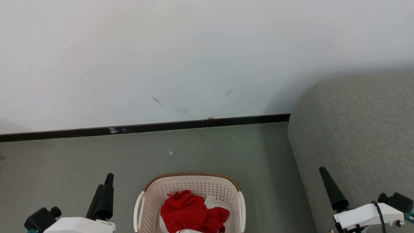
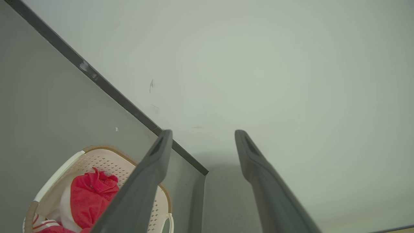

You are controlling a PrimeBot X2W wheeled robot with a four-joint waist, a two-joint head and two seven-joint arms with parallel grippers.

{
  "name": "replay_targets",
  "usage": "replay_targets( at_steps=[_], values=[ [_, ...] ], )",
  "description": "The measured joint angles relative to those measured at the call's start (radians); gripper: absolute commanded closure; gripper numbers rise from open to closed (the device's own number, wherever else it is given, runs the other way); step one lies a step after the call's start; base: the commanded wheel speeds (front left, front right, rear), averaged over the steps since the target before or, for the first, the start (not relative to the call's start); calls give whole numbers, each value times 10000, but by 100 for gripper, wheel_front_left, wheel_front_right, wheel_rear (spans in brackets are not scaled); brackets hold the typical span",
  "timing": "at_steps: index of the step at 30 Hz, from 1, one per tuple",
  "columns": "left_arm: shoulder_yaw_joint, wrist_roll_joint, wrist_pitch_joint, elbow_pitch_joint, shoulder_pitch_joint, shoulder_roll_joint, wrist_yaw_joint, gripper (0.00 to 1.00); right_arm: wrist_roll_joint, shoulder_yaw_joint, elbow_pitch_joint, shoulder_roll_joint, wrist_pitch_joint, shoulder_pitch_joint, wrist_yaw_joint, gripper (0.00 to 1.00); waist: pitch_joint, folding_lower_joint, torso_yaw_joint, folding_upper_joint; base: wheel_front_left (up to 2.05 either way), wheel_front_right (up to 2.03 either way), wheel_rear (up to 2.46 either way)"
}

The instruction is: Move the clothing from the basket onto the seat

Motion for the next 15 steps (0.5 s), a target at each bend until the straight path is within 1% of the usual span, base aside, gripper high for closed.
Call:
replay_targets(
  at_steps=[5, 13, 15],
  values=[
    [-272, 1106, -174, -186, 0, 86, 130, 0, -1200, 79, -224, 19, -102, 0, 0, 0, 12, -3, 8, 0, 0, 0, 0],
    [-577, 2794, -445, -407, 3, 257, 535, 0, -3033, 169, -383, 88, -278, 12, 0, 0, 48, -36, 20, 0, 0, 0, 0],
    [-639, 3170, -506, -441, 6, 265, 629, 0, -3641, 217, -431, 88, -336, 13, 0, 0, 61, -44, 22, 0, 0, 0, 0]
  ],
)
